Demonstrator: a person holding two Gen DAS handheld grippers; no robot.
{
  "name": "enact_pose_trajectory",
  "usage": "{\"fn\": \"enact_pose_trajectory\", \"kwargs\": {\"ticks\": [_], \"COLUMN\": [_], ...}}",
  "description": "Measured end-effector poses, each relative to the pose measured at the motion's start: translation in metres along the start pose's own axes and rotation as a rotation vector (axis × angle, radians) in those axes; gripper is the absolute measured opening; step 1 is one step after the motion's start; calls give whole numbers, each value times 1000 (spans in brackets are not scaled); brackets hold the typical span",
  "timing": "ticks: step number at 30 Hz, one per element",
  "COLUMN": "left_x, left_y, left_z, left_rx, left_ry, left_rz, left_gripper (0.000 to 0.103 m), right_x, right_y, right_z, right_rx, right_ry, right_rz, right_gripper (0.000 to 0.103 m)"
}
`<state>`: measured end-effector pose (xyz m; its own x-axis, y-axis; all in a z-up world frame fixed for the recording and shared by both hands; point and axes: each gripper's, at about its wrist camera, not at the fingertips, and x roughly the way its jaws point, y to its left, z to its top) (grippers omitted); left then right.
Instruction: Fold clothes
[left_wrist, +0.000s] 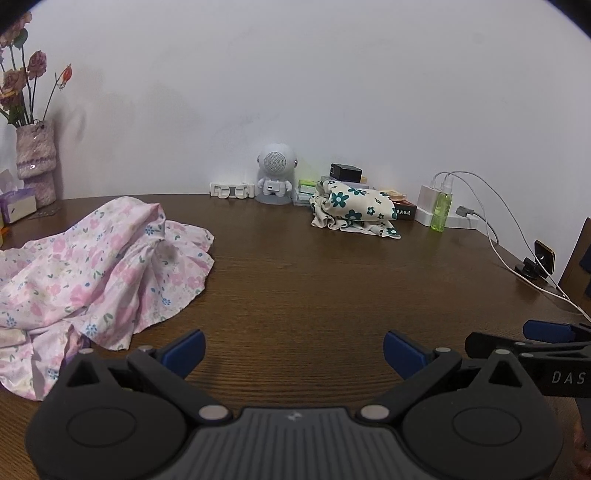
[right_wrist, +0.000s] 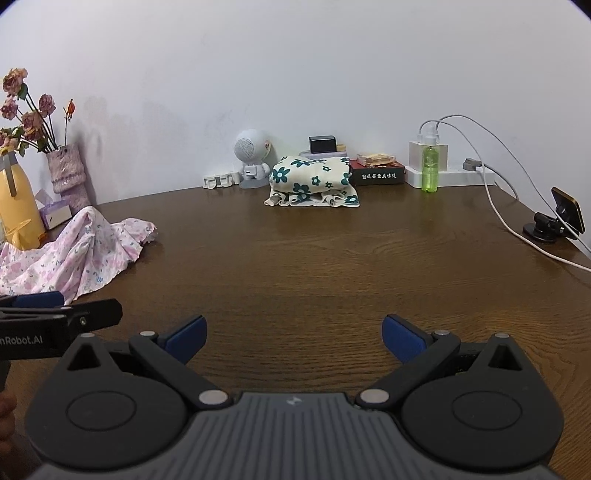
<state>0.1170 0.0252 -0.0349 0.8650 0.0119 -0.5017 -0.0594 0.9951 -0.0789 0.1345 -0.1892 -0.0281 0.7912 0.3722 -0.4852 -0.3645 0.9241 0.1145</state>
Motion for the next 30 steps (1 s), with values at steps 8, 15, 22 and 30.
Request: {"fn": "enact_pose_trajectory", "kwargs": {"ticks": [8, 15, 22, 30], "left_x": [-2, -2, -3, -4], "left_y": [-1, -2, -2, -3], "left_z": [-1, -1, 0, -1], "left_rx": [8, 10, 16, 21], "left_ry": [-7, -8, -11, -13], "left_rz": [15, 20, 22, 18], "left_gripper": [103, 103, 103, 103], "right_x": [0, 1, 1, 2], "right_y": [3, 3, 3, 4], "right_z": [-2, -2, -3, -3], "right_rx": [-13, -14, -15, -18], "right_ry": [3, 4, 4, 6], "right_rz": [5, 4, 3, 4], "right_gripper": [103, 103, 103, 103]}}
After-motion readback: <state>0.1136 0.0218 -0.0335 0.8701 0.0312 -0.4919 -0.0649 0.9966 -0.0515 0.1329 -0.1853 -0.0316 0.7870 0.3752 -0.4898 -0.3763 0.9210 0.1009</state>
